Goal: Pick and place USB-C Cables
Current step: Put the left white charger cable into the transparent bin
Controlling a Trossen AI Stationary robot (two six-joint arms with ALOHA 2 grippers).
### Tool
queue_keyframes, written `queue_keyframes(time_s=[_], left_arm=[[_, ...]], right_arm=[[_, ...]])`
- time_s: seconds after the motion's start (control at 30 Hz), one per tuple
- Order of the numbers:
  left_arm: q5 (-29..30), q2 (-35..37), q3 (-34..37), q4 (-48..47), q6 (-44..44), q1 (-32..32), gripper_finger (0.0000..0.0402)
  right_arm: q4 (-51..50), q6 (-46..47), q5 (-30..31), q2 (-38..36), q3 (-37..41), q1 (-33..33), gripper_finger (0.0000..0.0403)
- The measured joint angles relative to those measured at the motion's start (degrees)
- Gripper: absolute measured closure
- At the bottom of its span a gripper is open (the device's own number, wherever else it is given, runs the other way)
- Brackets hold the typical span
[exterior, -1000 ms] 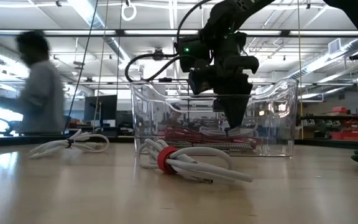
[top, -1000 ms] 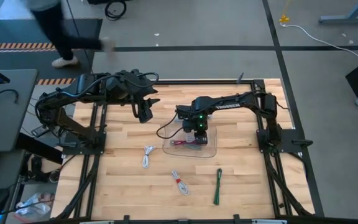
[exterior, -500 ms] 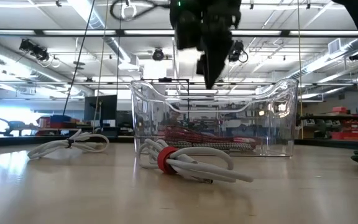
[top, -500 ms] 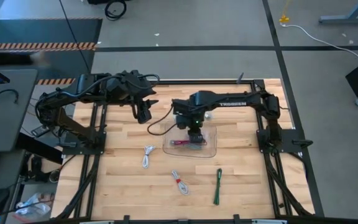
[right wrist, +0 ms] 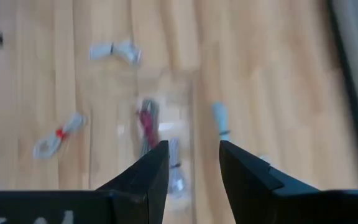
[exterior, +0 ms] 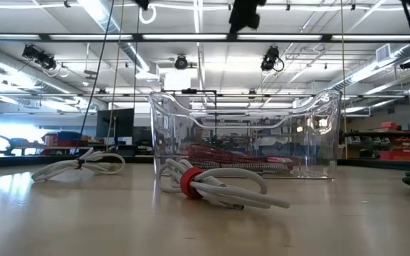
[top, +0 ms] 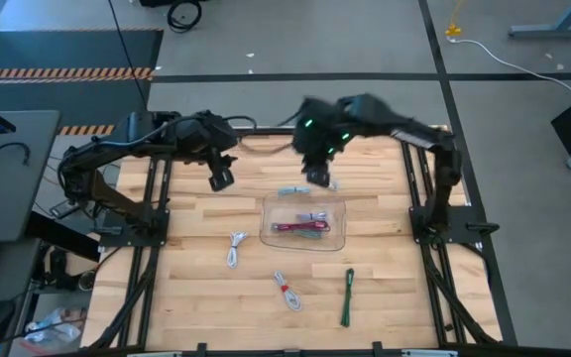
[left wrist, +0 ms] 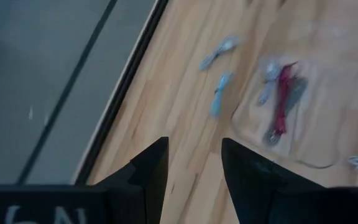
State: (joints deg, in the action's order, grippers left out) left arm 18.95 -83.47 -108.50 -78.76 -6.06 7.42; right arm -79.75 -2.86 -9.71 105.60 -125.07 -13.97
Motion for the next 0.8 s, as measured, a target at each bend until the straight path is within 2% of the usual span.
queue_keyframes(time_s=[0.07,0.2,0.47,0.6,0.8], left_arm=[[0.43,0.72,1.91,-5.02,-5.66,1.02,0.0246],[5.16,4.74,9.29,-11.41,-19.94,-0.44,0.0246],[6.54,14.55,26.39,-7.24,-55.84,-13.51,0.0246],[9.72,14.02,32.66,-4.3,-70.87,-20.15,0.0252],[8.8,8.4,40.47,3.13,-86.75,-25.65,0.0268]], right_arm=[[-0.13,0.55,1.0,-2.44,-1.67,-1.42,0.0257],[0.04,1.43,2.87,-8.19,-2.63,-4.13,0.0257],[0.18,0.1,6.46,-18.51,-2.63,-8.73,0.0257],[0.44,-1.3,7.32,-21.88,-2.63,-10.47,0.0257],[0.48,-2.13,7.35,-24.51,-2.61,-12.09,0.0257]])
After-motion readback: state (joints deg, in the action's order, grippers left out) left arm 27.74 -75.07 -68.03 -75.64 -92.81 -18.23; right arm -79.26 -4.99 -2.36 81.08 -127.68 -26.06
